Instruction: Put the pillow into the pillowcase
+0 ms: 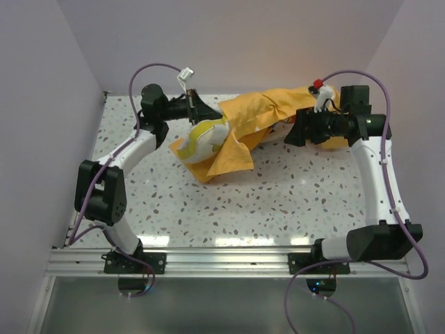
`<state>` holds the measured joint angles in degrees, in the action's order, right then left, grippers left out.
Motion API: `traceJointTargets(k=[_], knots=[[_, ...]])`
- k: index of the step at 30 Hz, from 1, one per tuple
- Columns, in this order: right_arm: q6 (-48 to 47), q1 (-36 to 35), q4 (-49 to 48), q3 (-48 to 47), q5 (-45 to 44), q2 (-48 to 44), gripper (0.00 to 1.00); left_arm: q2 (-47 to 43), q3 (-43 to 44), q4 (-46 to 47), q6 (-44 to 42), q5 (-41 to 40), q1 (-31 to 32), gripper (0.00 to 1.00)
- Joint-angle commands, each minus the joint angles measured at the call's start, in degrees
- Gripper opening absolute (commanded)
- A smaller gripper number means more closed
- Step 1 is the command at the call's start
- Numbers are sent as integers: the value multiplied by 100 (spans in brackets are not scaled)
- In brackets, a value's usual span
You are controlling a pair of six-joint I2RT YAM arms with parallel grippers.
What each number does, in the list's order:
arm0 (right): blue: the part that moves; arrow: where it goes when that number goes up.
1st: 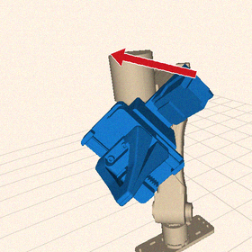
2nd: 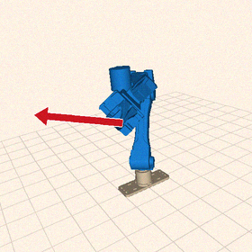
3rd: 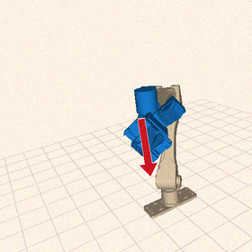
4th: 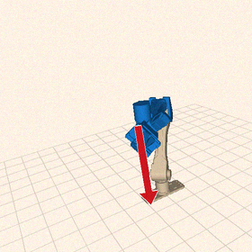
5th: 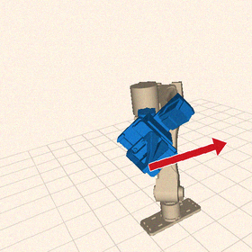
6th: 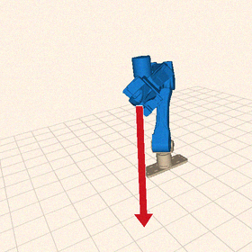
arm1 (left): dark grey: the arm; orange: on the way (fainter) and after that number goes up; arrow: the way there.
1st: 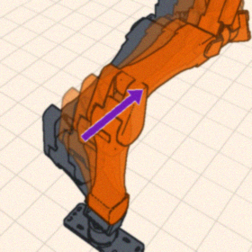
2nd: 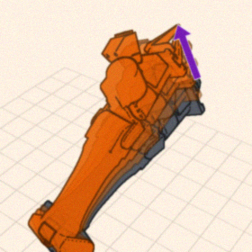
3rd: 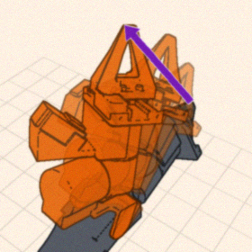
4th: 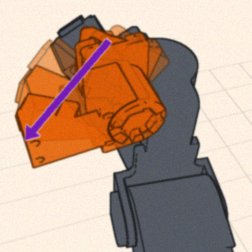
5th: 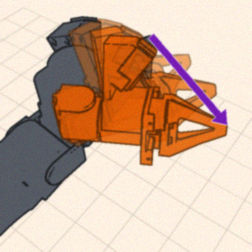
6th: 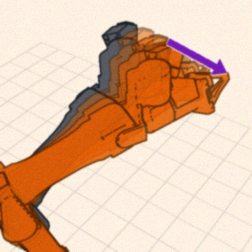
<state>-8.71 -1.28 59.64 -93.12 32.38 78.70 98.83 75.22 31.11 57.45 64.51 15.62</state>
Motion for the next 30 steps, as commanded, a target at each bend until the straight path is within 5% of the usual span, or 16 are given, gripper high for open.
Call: traceJointTargets(k=[1, 4, 7, 11, 15, 18, 23, 27, 30], knots=[[1659, 40, -406, 636, 1032, -108, 80, -504, -226, 1617, 505, -35, -6, 0], [2635, 22, -1382, 804, 1033, 14, 91, -697, -455, 1398, 119, -17, 38, 0], [3662, -56, -2365, 656, 886, 49, 92, -864, -762, 1082, -215, -70, 82, 0], [3904, -311, -2554, 471, 595, 277, 88, -918, -877, 1116, -287, -70, 126, 0], [3798, -408, -2448, 576, 251, 514, 74, -918, -983, 1423, -120, -96, 187, 0], [3789, -417, -2571, 602, 443, 498, 33, -927, -1018, 1529, -59, -166, 231, 0], [5114, -1425, -3980, 558, 1252, 305, 2, -857, -966, 1888, -41, -640, 407, 0], [5836, -2814, -4952, 138, 1446, 549, 0, -654, -772, 2451, 266, -1159, 618, 0], [5468, -3834, -4839, -662, 1814, 901, 0, -610, -579, 2462, 110, -1511, 548, 0]])
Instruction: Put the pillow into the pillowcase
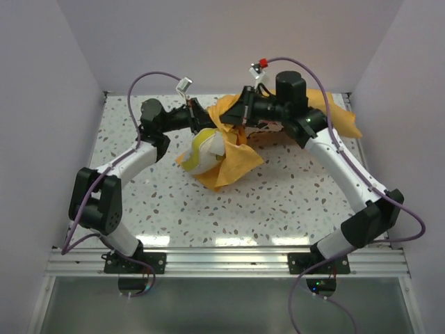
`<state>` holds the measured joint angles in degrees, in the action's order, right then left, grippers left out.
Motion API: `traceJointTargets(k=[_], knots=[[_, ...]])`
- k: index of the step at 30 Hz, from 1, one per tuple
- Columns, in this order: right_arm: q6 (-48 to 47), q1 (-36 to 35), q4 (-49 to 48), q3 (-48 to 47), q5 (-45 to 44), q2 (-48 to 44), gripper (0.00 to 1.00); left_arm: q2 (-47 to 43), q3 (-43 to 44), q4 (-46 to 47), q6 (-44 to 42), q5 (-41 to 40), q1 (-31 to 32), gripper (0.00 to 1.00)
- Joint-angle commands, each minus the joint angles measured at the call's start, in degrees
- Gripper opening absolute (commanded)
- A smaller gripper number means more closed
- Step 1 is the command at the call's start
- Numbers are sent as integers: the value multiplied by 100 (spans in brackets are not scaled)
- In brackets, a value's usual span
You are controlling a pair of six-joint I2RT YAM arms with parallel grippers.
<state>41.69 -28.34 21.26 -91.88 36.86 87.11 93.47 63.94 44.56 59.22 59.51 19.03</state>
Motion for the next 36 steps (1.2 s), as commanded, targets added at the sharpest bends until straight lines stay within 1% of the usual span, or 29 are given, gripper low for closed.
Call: traceJointTargets(k=[1, 3, 4, 5, 7, 10, 11, 12, 14, 15, 17, 18, 20, 21, 22, 23, 24, 25, 26, 27, 28, 29, 30, 31, 32, 33, 34, 35, 36], knots=[[323, -1426, -957, -1223, 1481, 156, 0, -92, 584, 1056, -103, -1089, 172, 0], [234, -1534, -790, -1752, 1753, 464, 0, -119, 558, 1081, -69, -1283, 58, 0], [121, -1534, -737, -2259, 1833, 578, 0, -136, 532, 1082, -86, -1318, 49, 0], [-54, -1508, -302, -2543, 1981, 849, 0, -171, 471, 1064, -112, -1414, 5, 0], [-353, -1490, 9, -3227, 2157, 1044, 0, -224, 426, 1177, -60, -1485, -74, 0], [-504, -1447, 317, -3870, 2334, 1378, 0, -250, 557, 1450, 203, -1600, -320, 0], [-565, -1386, 570, -3969, 2413, 1457, 0, -259, 697, 1520, 282, -1617, -469, 0], [-835, -1167, 764, -4057, 2509, 1562, 0, -303, 759, 1556, 405, -1591, -540, 0], [-1083, -781, 1255, -3962, 2440, 1581, 0, -399, 856, 1478, 467, -1408, -732, 0], [-1145, -344, 1302, -3700, 2353, 1546, 0, -548, 848, 1416, 433, -1311, -777, 0], [-1408, 20, 1468, -3531, 2125, 1563, 0, -759, 638, 1013, 188, -1022, -813, 0], [-1740, 195, 1582, -3600, 1993, 1694, 0, -960, 524, 837, -118, -950, -813, 0], [-1997, 206, 1899, -3802, 1527, 1931, 0, -1120, 85, 293, -558, -739, -743, 0], [-1885, 145, 1839, -3803, 1404, 2141, 0, -1251, -126, 99, -683, -730, -690, 0], [-1814, 101, 1760, -3794, 1272, 2230, 0, -1305, -606, -138, -814, -721, -559, 0], [-1753, 39, 1750, -3750, 1323, 2310, 0, -1340, -855, -227, -1103, -738, -445, 0], [-1778, -205, 1750, -3611, 1454, 2389, 0, -1384, -1083, -324, -1271, -791, -313, 0], [-1900, -390, 1916, -3531, 1743, 2372, 0, -1393, -1512, -446, -1386, -974, -42, 0], [-2119, -601, 2091, -3461, 1815, 2302, 0, -1341, -1734, -361, -1361, -1072, 100, 0], [-2495, -977, 2285, -3164, 1877, 2197, 0, -1262, -1936, -203, -1256, -1203, 223, 0], [-2456, -1068, 2287, -2804, 2225, 1805, 0, -1174, -2243, 173, -1133, -1422, 372, 0], [-2186, -1069, 1999, -2253, 2516, 1548, 0, -938, -2350, 376, -888, -1502, 409, 0], [-1626, -1008, 1718, -1046, 2815, 1285, 0, -814, -2403, 535, -816, -1582, 409, 0], [-1568, -929, 1602, -530, 3000, 682, 0, -726, -2430, 658, -790, -1783, 383, 0], [-1655, -763, 1766, -98, 3133, 406, 0, -603, -2413, 668, -955, -1906, 348, 0], [-2047, -683, 1994, 594, 3082, 90, 0, -532, -2387, 668, -1035, -2029, 304, 0], [-2199, -604, 2327, 931, 3021, -174, 0, -445, -2308, 747, -1044, -2196, 251, 0], [-2305, -446, 2409, 1248, 3002, -595, 0, -244, -2273, 852, -983, -2206, 225, 0], [-2506, -375, 2479, 1851, 2907, -729, 0, -146, -2211, 897, -965, -2250, 233, 0]])
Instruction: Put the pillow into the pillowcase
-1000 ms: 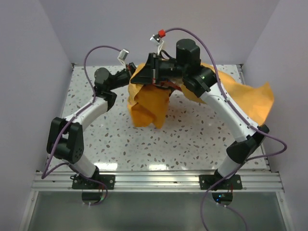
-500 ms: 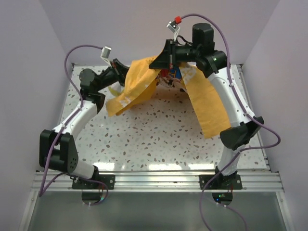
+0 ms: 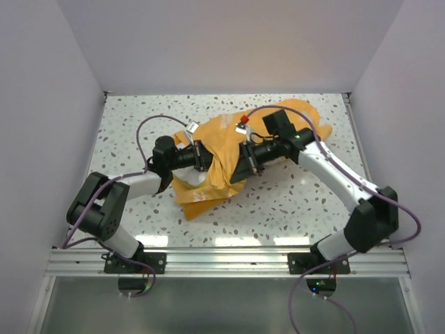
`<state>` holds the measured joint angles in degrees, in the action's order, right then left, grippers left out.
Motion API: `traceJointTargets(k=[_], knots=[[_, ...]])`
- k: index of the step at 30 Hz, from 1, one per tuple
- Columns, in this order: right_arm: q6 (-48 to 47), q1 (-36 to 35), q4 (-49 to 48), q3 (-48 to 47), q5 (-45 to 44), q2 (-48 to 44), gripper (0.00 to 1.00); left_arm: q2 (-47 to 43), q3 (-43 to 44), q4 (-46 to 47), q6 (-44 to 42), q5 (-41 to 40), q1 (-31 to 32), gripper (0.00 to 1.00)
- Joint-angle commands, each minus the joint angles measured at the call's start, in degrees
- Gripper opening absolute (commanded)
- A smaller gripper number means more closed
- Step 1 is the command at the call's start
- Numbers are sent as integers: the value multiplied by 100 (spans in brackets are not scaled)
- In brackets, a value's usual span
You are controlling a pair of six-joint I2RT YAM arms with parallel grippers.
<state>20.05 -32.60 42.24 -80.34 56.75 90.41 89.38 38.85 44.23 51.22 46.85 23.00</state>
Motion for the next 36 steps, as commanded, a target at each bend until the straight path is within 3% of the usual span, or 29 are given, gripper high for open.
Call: traceJointTargets(k=[1, 3, 4, 5, 6, 8, 9, 10, 11, 12, 13, 14, 16, 17, 19, 20, 22, 25, 27, 29, 30, 33, 36], knots=[[-501, 139, 643, 956, 725, -1165, 7, 351, 429, 860, -156, -1072, -121, 0], [-1340, 534, 1012, 1371, 261, -1175, 41, 606, 657, 493, -270, -1151, -51, 0], [-1694, 657, 1571, 1363, 101, -1097, 68, 676, 702, 342, -358, -1221, 10, 0], [-1967, 867, 1881, 1284, 21, -1018, 75, 799, 746, 176, -559, -1231, 28, 0], [-2840, 956, 2233, 883, -171, -825, 77, 835, 764, 9, -691, -1231, 37, 0], [-3680, 1141, 3497, 145, -575, -544, 75, 766, 721, -623, -1312, -1108, 55, 0], [-4441, 1194, 3928, -773, -804, -116, 75, 695, 599, -1044, -1595, -1047, 64, 0], [-4771, 1282, 4663, -1252, -1137, 106, 74, 599, 580, -1413, -1946, -890, 116, 0], [-4957, 1526, 4740, -1709, -1262, 326, 73, 406, 554, -1713, -2698, -766, 169, 0], [-4471, 1633, 4532, -2314, -1385, 450, 73, 335, 545, -2360, -3131, -626, 239, 1], [-4162, 1695, 3817, -2546, -1786, 634, 73, 282, 666, -2949, -4128, -485, 396, 8], [-3845, 1704, 3357, -2810, -2025, 688, 73, 281, 789, -3529, -4581, -423, 433, 22], [-3141, 1669, 2217, -3005, -2483, 924, 76, 220, 1010, -4971, -5329, -326, 320, 30], [-2965, 1547, 1931, -3093, -3076, 1030, 77, -15, 984, -5272, -5890, -239, 197, 37], [-2797, 1380, 1526, -3557, -3406, 1529, 77, -306, 914, -6020, -6394, 173, -328, 48], [-2762, 1127, 1455, -3890, -3843, 1715, 78, -586, 949, -6266, -6875, 332, -523, 60], [-2787, 705, 1113, -4086, -4196, 2118, 79, -921, 1177, -6812, -7195, 779, -1164, 64], [-2779, 369, 639, -4428, -4629, 2559, 81, -1107, 1353, -6341, -6698, 1342, -2088, 70], [-2700, 79, 558, -5042, -4978, 3217, 82, -1142, 1345, -5449, -5688, 1283, -2544, 74], [-2604, -140, 426, -5569, -5217, 3613, 84, -1116, 1213, -4813, -4628, 862, -2748, 76], [-2542, -194, 252, -5685, -5383, 3954, 84, -1090, 1030, -4227, -4421, 748, -2844, 80], [-2428, -378, 40, -6107, -5447, 4509, 85, -809, 914, -3792, -4086, -51, -2863, 82], [-2304, -484, -180, -6178, -5473, 4861, 85, -388, 852, -3326, -3672, -211, -2863, 83]])
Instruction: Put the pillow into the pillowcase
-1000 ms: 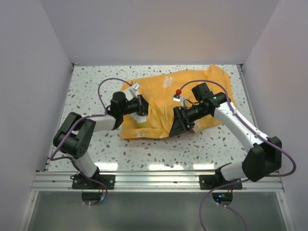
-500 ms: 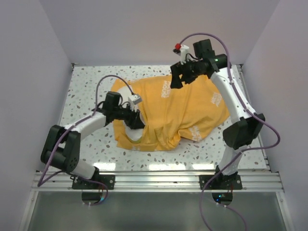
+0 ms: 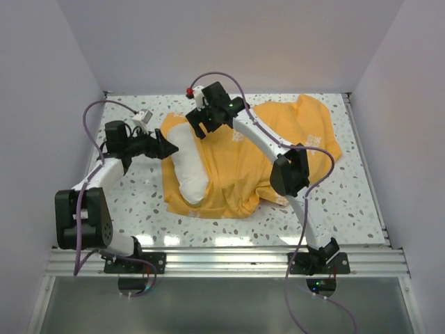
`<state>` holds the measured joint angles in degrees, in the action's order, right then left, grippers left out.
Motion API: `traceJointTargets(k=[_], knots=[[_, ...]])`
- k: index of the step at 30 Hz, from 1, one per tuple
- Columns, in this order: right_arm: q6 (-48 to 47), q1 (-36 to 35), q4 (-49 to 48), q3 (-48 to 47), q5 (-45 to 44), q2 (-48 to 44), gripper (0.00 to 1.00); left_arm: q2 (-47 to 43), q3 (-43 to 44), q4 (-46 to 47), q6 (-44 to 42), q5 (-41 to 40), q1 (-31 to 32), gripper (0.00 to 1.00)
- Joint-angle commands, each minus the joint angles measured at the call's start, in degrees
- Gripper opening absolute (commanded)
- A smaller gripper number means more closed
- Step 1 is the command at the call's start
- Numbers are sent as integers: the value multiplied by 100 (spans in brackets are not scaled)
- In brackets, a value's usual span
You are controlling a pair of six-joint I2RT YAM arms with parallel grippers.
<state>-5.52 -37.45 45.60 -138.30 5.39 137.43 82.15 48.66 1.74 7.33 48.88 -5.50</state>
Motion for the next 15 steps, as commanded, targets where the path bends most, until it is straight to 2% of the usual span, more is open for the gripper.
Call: traceJointTargets(k=[1, 5, 6, 9, 10, 12, 15], knots=[[253, -16, -622, -382, -363, 223, 84, 433, -138, 1021, 743, -545, -13, 83], [244, -60, -781, -312, -486, 495, 65, 1083, -216, 1740, 1497, -494, -13, 84], [227, -52, -790, -312, -469, 531, 48, 1214, -226, 2142, 1664, -424, -4, 84], [209, -60, -834, -312, -250, 505, 27, 1742, -191, 2732, 2174, -354, 75, 84], [200, -60, -869, -294, -144, 391, 14, 1978, -165, 2883, 2428, -292, 84, 84], [244, -60, -1026, -171, 154, 233, 0, 2173, -129, 3312, 2658, -222, 119, 83], [349, -69, -1185, 13, 619, -66, 0, 2472, -68, 3727, 2966, -125, 198, 75]])
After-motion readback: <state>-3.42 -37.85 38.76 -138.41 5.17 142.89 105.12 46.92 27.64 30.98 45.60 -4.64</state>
